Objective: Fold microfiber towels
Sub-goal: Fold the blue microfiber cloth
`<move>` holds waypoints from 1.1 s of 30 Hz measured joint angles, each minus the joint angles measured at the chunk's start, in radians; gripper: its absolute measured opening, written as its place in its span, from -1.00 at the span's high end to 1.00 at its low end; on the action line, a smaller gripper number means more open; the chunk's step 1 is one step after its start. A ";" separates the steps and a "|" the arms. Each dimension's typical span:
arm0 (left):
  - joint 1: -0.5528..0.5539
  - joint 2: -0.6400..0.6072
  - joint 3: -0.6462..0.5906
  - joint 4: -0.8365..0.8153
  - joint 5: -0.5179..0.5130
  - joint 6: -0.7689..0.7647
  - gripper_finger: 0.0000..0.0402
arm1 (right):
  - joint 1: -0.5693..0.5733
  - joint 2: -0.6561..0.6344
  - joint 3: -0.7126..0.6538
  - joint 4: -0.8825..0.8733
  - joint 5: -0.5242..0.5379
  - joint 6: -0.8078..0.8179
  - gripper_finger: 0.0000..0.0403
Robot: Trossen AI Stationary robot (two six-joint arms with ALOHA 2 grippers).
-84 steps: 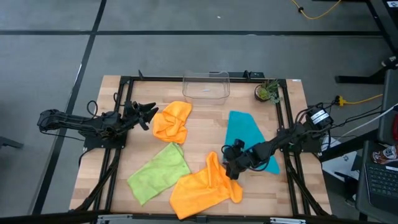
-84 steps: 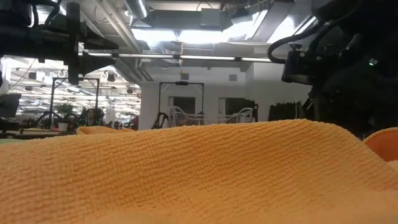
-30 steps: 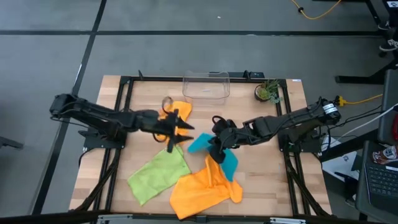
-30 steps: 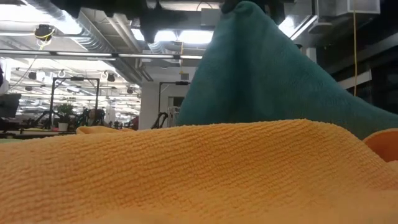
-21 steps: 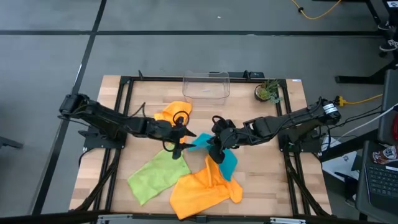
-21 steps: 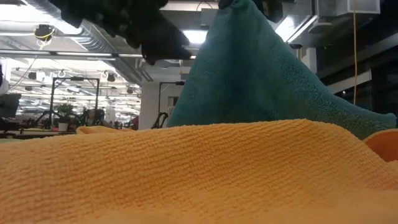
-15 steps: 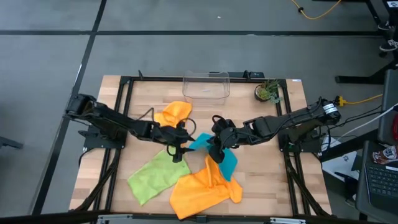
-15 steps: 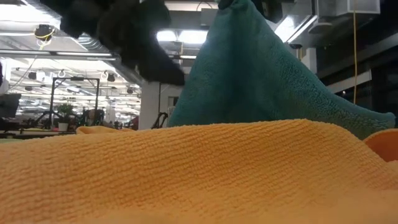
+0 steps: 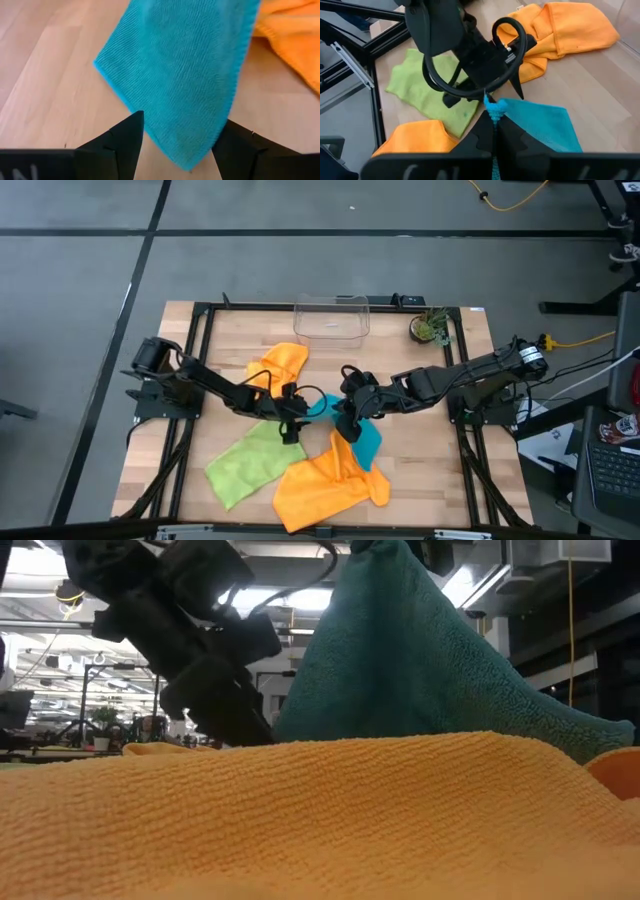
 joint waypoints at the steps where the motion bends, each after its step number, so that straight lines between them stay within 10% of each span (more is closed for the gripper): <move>1: 0.000 0.002 0.000 -0.002 0.000 0.000 -0.03 | 0.000 0.000 0.000 0.000 0.000 0.000 0.99; 20: 0.000 -0.059 0.014 -0.078 -0.005 -0.080 0.96 | 0.000 -0.011 0.020 -0.036 0.000 0.011 0.99; 33: 0.015 -0.318 0.572 -0.818 -0.232 0.167 1.00 | 0.002 -0.037 0.311 -0.565 0.125 -0.046 0.99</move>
